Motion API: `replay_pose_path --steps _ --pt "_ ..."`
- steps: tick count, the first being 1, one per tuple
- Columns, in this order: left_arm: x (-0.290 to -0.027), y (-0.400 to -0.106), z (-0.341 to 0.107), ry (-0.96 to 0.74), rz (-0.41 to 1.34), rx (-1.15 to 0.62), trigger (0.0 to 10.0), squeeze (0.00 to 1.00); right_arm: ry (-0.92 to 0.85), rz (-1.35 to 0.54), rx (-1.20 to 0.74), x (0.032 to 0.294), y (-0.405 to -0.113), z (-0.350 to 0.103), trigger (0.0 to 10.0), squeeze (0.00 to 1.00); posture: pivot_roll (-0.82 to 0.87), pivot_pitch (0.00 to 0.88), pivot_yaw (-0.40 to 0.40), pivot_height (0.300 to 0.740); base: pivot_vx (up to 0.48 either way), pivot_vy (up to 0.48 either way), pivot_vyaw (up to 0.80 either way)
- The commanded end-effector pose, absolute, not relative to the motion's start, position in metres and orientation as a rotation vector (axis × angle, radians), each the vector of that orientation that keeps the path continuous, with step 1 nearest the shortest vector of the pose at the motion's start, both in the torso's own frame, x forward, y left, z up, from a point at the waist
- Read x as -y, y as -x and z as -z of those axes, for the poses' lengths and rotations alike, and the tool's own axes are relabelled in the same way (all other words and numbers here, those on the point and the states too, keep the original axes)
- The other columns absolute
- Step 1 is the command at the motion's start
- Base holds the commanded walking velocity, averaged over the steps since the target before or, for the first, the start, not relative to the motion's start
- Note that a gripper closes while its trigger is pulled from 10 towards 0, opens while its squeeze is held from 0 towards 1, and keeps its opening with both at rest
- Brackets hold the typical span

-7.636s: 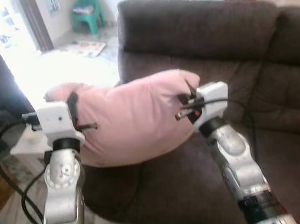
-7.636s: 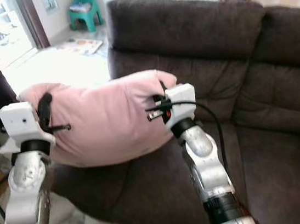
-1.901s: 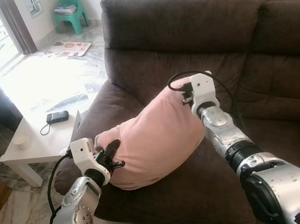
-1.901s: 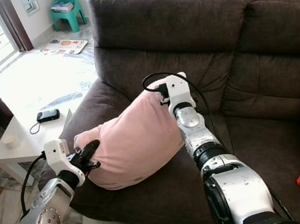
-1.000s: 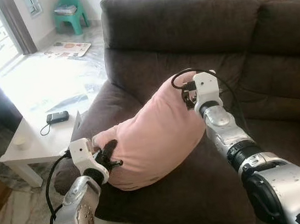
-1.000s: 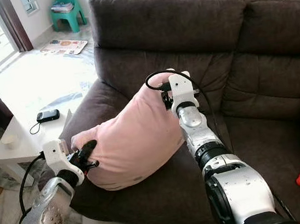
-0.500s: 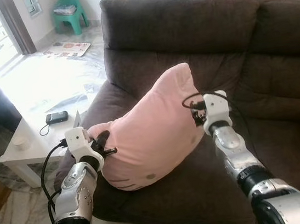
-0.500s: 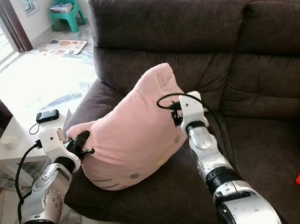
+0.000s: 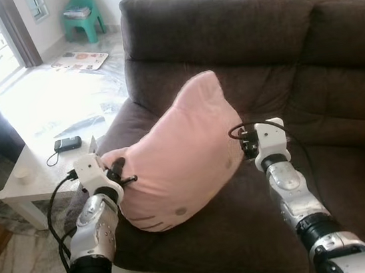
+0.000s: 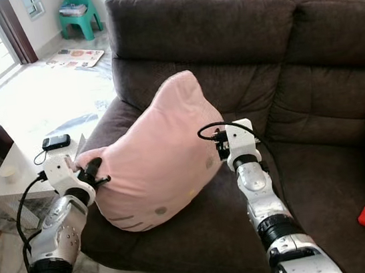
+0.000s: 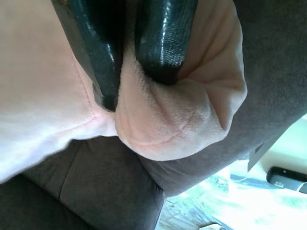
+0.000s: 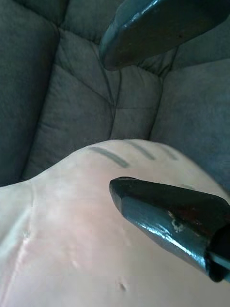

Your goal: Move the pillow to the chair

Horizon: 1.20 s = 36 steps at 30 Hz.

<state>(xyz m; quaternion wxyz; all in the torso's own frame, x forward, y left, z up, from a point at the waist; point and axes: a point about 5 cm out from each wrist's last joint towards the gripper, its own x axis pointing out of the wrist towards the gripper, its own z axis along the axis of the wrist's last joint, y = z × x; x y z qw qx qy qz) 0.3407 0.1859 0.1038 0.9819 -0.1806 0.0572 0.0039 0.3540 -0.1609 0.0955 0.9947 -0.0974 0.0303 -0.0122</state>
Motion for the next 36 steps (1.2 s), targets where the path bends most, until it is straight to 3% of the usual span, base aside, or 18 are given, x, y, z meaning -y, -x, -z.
replay_pose_path --steps 1,10,17,28,33,36 --pt "-0.186 -0.348 -0.119 0.336 0.065 -0.069 10.0 0.00 0.180 0.014 -0.043 0.158 -0.352 -0.097 10.0 0.00 0.07 0.032 -0.038 0.740 0.000 0.000 0.00" --pt "-0.164 -0.342 -0.112 0.211 0.338 -0.137 10.0 0.00 0.180 -0.044 -0.068 0.150 -0.338 -0.083 10.0 0.00 0.06 0.031 -0.037 0.740 0.000 0.000 0.00" --pt "-0.172 -0.347 -0.118 0.142 0.337 -0.131 10.0 0.00 0.176 -0.052 -0.071 0.149 -0.336 -0.083 10.0 0.00 0.06 0.025 -0.035 0.740 0.000 0.000 0.00" --pt "-0.181 -0.381 -0.162 0.231 0.132 0.039 10.0 0.00 0.167 -0.055 -0.064 0.145 -0.338 -0.087 10.0 0.00 0.06 0.016 -0.034 0.740 0.000 0.000 0.00" --pt "-0.230 -0.376 -0.139 0.450 -0.271 -0.021 10.0 0.00 0.162 -0.050 -0.069 0.145 -0.336 -0.086 10.0 0.00 0.06 0.012 -0.032 0.740 0.000 0.000 0.00" --pt "-0.238 -0.370 -0.124 0.504 -0.317 -0.081 10.0 0.00 0.161 -0.048 -0.070 0.145 -0.336 -0.086 10.0 0.00 0.06 0.013 -0.032 0.740 0.000 0.000 0.00"
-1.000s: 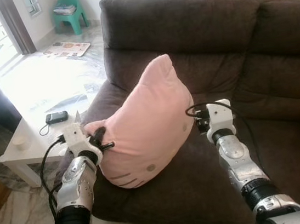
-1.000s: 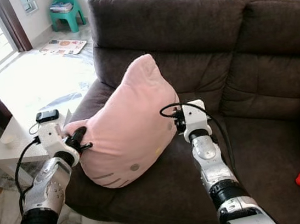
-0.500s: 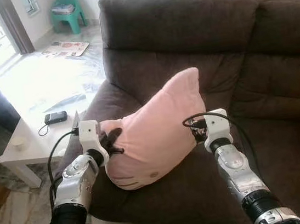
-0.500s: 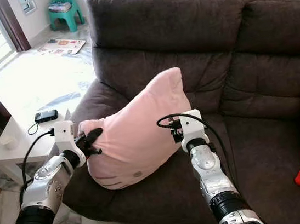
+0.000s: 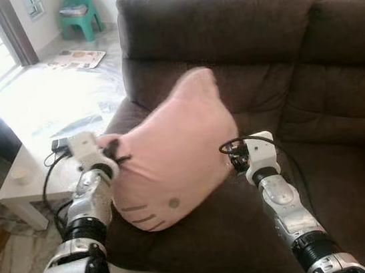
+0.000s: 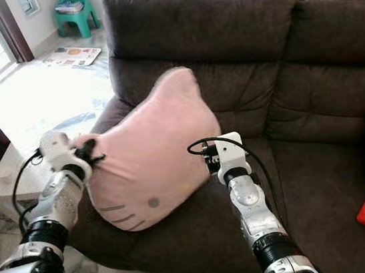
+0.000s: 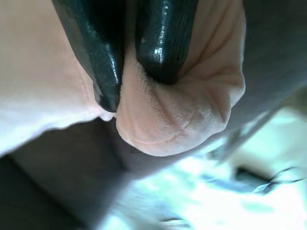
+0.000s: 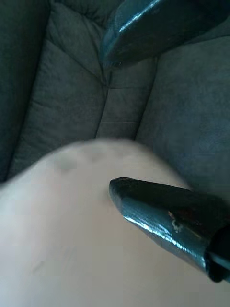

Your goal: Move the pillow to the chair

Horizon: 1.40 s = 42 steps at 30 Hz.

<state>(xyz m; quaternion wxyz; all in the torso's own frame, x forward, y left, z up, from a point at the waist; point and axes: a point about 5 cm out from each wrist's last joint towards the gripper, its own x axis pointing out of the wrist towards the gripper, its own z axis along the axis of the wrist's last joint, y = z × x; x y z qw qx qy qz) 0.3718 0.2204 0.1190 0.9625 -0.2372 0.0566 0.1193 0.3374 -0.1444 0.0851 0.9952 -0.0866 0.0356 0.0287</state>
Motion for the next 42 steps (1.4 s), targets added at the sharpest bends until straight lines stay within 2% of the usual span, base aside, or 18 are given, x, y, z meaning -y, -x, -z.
replay_pose_path --steps 1,3,6,14,20,23,29,36,42 --pt "-0.237 -0.368 -0.119 0.509 -0.308 -0.104 10.0 0.00 0.161 -0.048 -0.070 0.145 -0.336 -0.086 10.0 0.00 0.06 0.013 -0.032 0.740 0.000 0.000 0.00" --pt "-0.219 -0.365 -0.102 0.428 -0.145 -0.208 10.0 0.00 0.159 -0.051 -0.071 0.145 -0.337 -0.086 10.0 0.00 0.06 0.016 -0.034 0.740 0.000 0.000 0.00" --pt "-0.209 -0.362 -0.095 0.424 -0.064 -0.221 10.0 0.00 0.160 -0.050 -0.072 0.145 -0.337 -0.087 10.0 0.00 0.06 0.021 -0.037 0.740 0.000 0.000 0.00" --pt "-0.198 -0.363 -0.096 0.414 0.004 -0.176 10.0 0.00 0.160 -0.049 -0.070 0.146 -0.337 -0.088 10.0 0.00 0.06 0.025 -0.043 0.740 0.000 0.000 0.00" --pt "-0.172 -0.359 -0.090 0.260 0.254 -0.255 10.0 0.00 0.158 -0.049 -0.066 0.145 -0.337 -0.089 10.0 0.00 0.05 0.024 -0.042 0.740 0.000 0.000 0.00" --pt "-0.177 -0.357 -0.086 0.246 0.250 -0.283 10.0 0.00 0.157 -0.047 -0.066 0.145 -0.337 -0.089 10.0 0.00 0.05 0.025 -0.041 0.740 0.000 0.000 0.00" --pt "-0.193 -0.354 -0.079 0.203 0.123 -0.303 10.0 0.00 0.154 -0.054 -0.070 0.143 -0.336 -0.088 10.0 0.00 0.06 0.030 -0.041 0.740 0.000 0.000 0.00" --pt "-0.201 -0.352 -0.085 0.298 -0.039 -0.171 10.0 0.00 0.153 -0.054 -0.069 0.143 -0.335 -0.087 10.0 0.00 0.05 0.032 -0.040 0.740 0.000 0.000 0.00" --pt "-0.197 -0.351 -0.084 0.332 -0.061 -0.142 10.0 0.00 0.155 -0.050 -0.070 0.145 -0.335 -0.087 10.0 0.00 0.05 0.031 -0.041 0.740 0.000 0.000 0.00"
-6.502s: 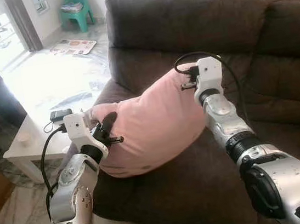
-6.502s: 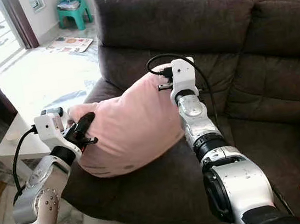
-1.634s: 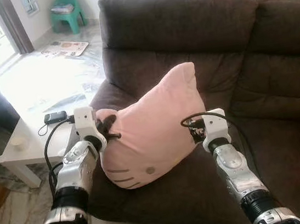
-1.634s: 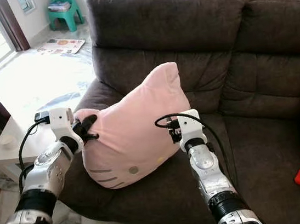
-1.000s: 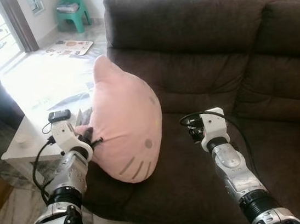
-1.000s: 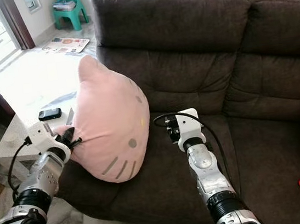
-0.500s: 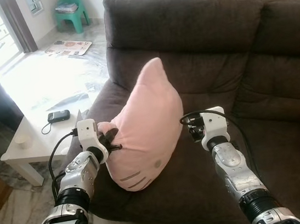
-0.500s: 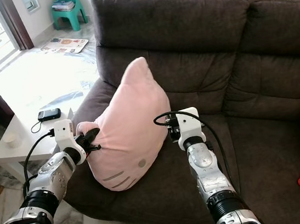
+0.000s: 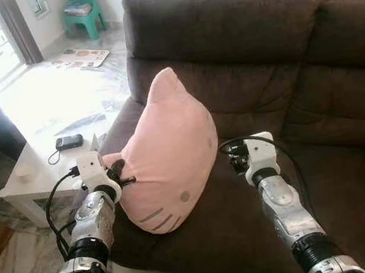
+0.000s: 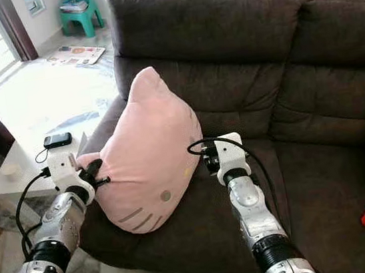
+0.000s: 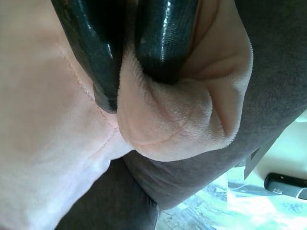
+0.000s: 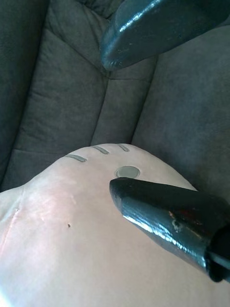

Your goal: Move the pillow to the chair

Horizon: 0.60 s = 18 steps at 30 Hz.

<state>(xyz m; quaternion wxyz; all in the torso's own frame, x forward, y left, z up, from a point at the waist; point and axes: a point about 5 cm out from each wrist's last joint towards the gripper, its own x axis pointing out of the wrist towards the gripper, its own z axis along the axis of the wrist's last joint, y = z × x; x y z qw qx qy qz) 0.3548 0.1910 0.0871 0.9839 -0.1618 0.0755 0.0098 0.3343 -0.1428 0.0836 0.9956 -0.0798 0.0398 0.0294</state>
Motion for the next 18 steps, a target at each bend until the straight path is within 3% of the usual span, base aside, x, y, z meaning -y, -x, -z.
replay_pose_path --steps 1,2,3,4,5,18 --pt "-0.1967 -0.3510 -0.0843 0.333 -0.060 -0.138 10.0 0.00 0.155 -0.050 -0.070 0.1453 -0.3346 -0.0870 10.0 0.00 0.05 0.031 -0.041 0.740 0.000 0.000 0.00" --pt "-0.1963 -0.3514 -0.0855 0.334 -0.058 -0.127 10.0 0.44 0.154 -0.051 -0.070 0.1450 -0.3346 -0.0870 10.0 0.00 0.05 0.031 -0.041 0.740 0.000 0.000 0.00" --pt "-0.1963 -0.3514 -0.0855 0.334 -0.058 -0.127 10.0 0.44 0.154 -0.051 -0.070 0.1450 -0.3346 -0.0870 10.0 0.00 0.05 0.031 -0.041 0.740 0.000 0.000 0.00" --pt "-0.1963 -0.3515 -0.0859 0.337 -0.060 -0.123 10.0 0.89 0.154 -0.052 -0.070 0.1449 -0.3346 -0.0870 10.0 0.00 0.05 0.031 -0.041 0.740 0.000 0.000 0.00" --pt "-0.1962 -0.3518 -0.0867 0.333 -0.060 -0.117 10.0 1.00 0.153 -0.052 -0.070 0.1446 -0.3347 -0.0872 10.0 0.00 0.05 0.031 -0.041 0.740 0.000 0.000 0.00" --pt "-0.1930 -0.3528 -0.0902 0.355 -0.055 -0.086 10.0 1.00 0.153 -0.047 -0.069 0.1450 -0.3352 -0.0874 10.0 0.00 0.06 0.018 -0.038 0.740 0.000 0.000 0.00"
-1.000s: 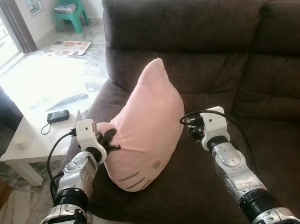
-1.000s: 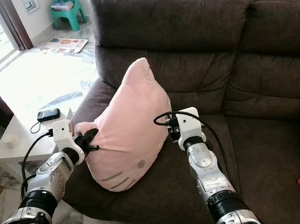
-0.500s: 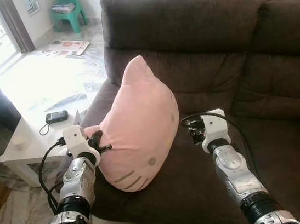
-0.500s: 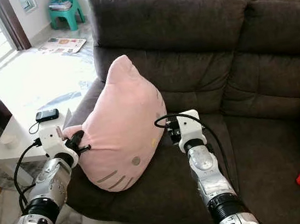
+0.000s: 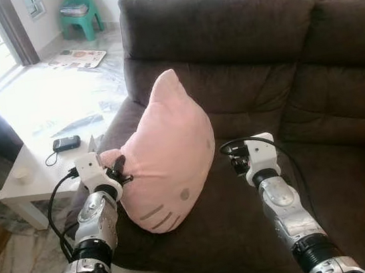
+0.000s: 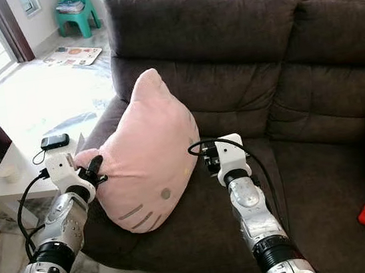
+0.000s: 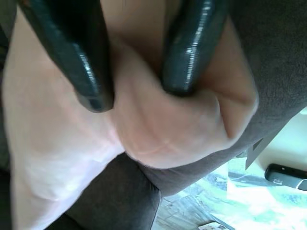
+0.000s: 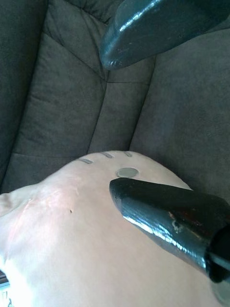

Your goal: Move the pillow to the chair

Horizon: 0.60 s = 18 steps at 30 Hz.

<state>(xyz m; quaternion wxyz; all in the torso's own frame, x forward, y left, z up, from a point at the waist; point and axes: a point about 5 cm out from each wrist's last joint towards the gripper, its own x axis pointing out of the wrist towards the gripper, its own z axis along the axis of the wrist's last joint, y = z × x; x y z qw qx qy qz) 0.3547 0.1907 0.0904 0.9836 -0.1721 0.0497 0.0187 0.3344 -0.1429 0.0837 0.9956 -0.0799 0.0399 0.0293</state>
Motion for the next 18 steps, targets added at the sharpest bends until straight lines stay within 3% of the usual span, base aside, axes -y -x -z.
replay_pose_path --steps 1,18 --pt "-0.1928 -0.3530 -0.0905 0.358 -0.056 -0.083 10.0 1.00 0.153 -0.047 -0.069 0.1451 -0.3352 -0.0874 10.0 0.00 0.06 0.018 -0.038 0.740 0.000 0.000 0.00" --pt "-0.1910 -0.3504 -0.0958 0.373 -0.041 -0.037 10.0 1.00 0.153 -0.048 -0.066 0.1448 -0.3353 -0.0878 10.0 0.00 0.06 0.022 -0.043 0.740 0.000 0.000 0.00"
